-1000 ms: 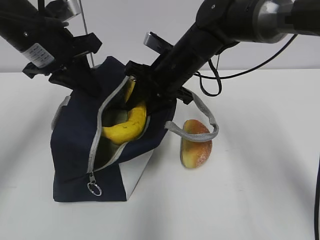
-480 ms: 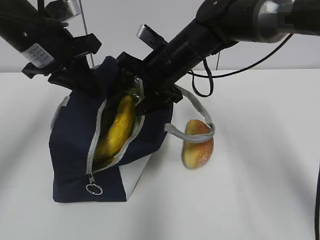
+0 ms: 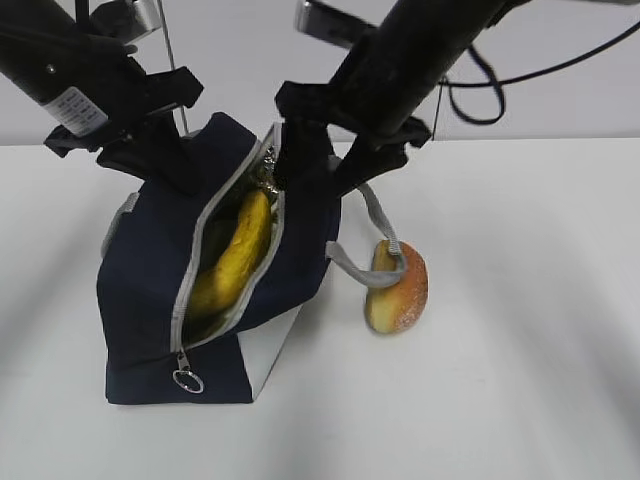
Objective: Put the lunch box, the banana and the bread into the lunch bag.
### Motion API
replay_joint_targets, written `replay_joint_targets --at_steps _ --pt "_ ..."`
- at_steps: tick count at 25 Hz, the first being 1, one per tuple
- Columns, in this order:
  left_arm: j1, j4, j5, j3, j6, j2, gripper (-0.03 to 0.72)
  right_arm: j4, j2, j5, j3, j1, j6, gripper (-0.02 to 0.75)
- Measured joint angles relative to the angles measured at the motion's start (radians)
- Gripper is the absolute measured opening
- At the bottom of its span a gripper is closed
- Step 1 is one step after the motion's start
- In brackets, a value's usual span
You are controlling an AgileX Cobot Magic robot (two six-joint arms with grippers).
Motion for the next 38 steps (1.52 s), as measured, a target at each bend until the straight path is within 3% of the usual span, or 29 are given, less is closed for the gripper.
replay_joint_targets --at_steps 7,18,22,28,33,38 --pt "0.000 0.003 0.000 0.000 0.000 0.000 -0.003 -0.207 -0.159 -0.009 0.060 0.000 0.121 0.537" --pt "0.000 0.003 0.000 0.000 0.000 0.000 -0.003 -0.238 -0.327 -0.295 0.571 0.000 0.178 0.532" --pt "0.000 0.003 0.000 0.000 0.000 0.000 -0.003 -0.238 -0.346 -0.341 0.685 0.000 0.179 0.532" --pt "0.000 0.003 0.000 0.000 0.000 0.000 -0.003 -0.236 -0.282 -0.455 0.725 0.000 0.182 0.536" --pt "0.000 0.003 0.000 0.000 0.000 0.000 -0.003 -0.216 -0.234 -0.553 0.725 -0.004 0.184 0.635" --pt "0.000 0.003 0.001 0.000 0.000 0.000 -0.003 -0.203 -0.199 -0.595 0.725 -0.055 0.199 0.658"
